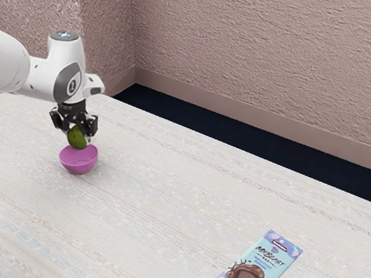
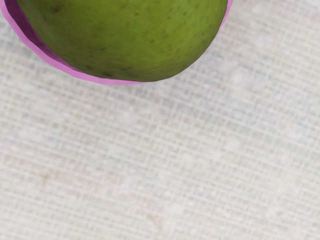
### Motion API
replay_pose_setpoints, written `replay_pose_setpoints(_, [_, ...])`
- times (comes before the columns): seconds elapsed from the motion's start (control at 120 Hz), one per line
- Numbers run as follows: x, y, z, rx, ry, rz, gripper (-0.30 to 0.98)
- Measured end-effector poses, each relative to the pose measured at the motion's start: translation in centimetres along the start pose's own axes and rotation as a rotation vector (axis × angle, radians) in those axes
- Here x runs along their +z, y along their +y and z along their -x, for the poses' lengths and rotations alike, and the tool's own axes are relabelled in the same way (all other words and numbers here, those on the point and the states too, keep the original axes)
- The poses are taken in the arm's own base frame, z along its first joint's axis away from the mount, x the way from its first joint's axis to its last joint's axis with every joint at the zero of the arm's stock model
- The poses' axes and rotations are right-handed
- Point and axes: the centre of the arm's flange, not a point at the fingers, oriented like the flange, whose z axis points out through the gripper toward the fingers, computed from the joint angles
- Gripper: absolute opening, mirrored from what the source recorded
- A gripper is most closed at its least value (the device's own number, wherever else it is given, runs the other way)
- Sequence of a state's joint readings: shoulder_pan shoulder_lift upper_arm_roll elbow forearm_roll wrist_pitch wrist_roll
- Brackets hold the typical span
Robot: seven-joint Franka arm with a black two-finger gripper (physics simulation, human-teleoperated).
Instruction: Place the pear in the bowl.
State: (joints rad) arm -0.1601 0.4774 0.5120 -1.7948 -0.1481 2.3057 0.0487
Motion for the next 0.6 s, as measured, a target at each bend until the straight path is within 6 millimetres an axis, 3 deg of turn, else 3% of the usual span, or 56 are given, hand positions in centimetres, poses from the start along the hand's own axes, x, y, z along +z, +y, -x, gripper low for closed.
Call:
replay_pose_setpoints(0.192, [0.1,0.2,0.0,0.016,-0.01,0.028,0.37])
replay_pose_setpoints(0.5, [-0.5,0.4,0.0,0.081,-0.019,0.058,0.6])
replay_pose_setpoints(0.542, [-2.8,0.6,0.0,0.102,-0.003,0.073,0.62])
replay_pose_setpoints(0.575, [-7.3,1.4,-0.2,0.138,0.029,0.099,0.63])
replay_pose_setpoints(0.6, [-11.8,2.4,-0.3,0.173,0.058,0.125,0.63])
